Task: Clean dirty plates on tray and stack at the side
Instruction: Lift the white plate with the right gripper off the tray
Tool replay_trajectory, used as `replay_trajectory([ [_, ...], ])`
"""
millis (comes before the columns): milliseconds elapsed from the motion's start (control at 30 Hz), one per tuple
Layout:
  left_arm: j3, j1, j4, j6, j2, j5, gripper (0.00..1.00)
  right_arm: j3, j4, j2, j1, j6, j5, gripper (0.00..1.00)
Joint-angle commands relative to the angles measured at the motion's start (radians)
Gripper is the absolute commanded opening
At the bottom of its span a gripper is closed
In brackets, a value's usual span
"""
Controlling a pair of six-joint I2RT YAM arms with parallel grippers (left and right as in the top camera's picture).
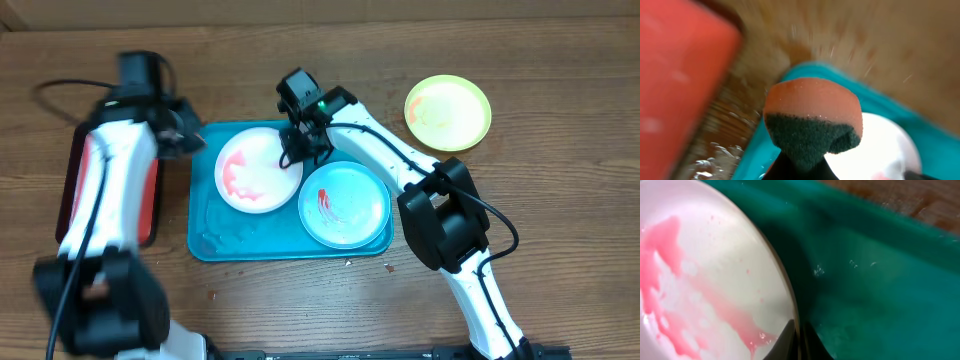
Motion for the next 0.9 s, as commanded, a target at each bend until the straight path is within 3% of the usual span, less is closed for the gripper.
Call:
replay_trajectory([
  [0,0.032,0.117,-0.009,-0.01,-0.137,-0.029,0.04,0.162,-0.061,-0.003,0.014,-0.06,0.111,0.04],
  [67,0.032,0.185,-0.042,-0.011,-0.145,-0.029,0.04,0.25,-0.118,-0.003,0.035,-0.069,0.252,0.04],
  [200,0.011,0.269,-0.079,-0.011,-0.129,-0.025,0.04,0.352,-0.177,-0.003,0.104,-0.276,0.539,0.04],
  [233,-0.001,0.283,-0.077,-0.014,-0.117,-0.023,0.04,0.361,-0.172,-0.003,0.148,-0.335,0.778,0.04],
  [367,-0.003,0.295,-0.081,-0.014,-0.081,-0.02,0.04,0.361,-0.128,-0.003,0.233,-0.46,1.143,0.04],
  [600,-0.003,0.295,-0.079,-0.014,-0.057,0.005,0.04,0.361,-0.034,-0.003,0.322,-0.689,1.315,0.04],
  [867,-0.003,0.295,-0.082,-0.015,-0.057,0.009,0.04,0.361,-0.003,-0.003,0.324,-0.71,1.336,0.04],
])
